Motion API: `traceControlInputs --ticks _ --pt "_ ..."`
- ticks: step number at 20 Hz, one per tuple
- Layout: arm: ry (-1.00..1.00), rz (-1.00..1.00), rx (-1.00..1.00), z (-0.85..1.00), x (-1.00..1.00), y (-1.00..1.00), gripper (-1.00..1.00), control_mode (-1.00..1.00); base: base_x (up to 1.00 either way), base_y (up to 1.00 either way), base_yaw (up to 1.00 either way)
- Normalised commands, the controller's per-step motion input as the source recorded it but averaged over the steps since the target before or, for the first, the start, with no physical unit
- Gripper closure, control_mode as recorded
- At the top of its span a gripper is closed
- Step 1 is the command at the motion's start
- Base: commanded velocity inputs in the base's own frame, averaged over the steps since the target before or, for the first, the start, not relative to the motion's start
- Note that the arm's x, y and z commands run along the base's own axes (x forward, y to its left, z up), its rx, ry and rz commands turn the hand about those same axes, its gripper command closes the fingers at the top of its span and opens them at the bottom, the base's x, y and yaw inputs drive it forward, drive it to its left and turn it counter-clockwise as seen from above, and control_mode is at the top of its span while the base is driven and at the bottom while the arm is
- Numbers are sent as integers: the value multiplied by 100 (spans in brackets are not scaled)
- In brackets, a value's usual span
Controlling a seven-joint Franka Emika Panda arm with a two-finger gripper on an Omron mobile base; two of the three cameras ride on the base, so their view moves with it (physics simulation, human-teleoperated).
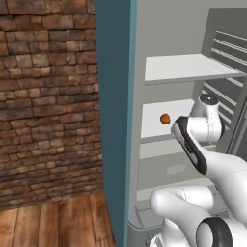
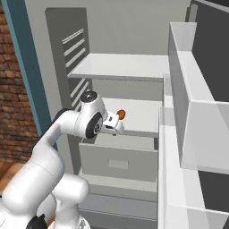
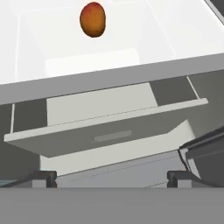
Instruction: Open the fridge, remove the mango, avocado, and fish, and place them on any counter.
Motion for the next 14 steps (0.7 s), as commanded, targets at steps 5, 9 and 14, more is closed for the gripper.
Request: traceControlInputs --ticks 5,9,14 --pt "0 6 0 -1 56 0 -100 -100 0 0 0" --pt "0 5 0 0 65 1 -100 -100 0 0 0" --pt "1 3 0 -2 70 0 -100 -100 0 0 0"
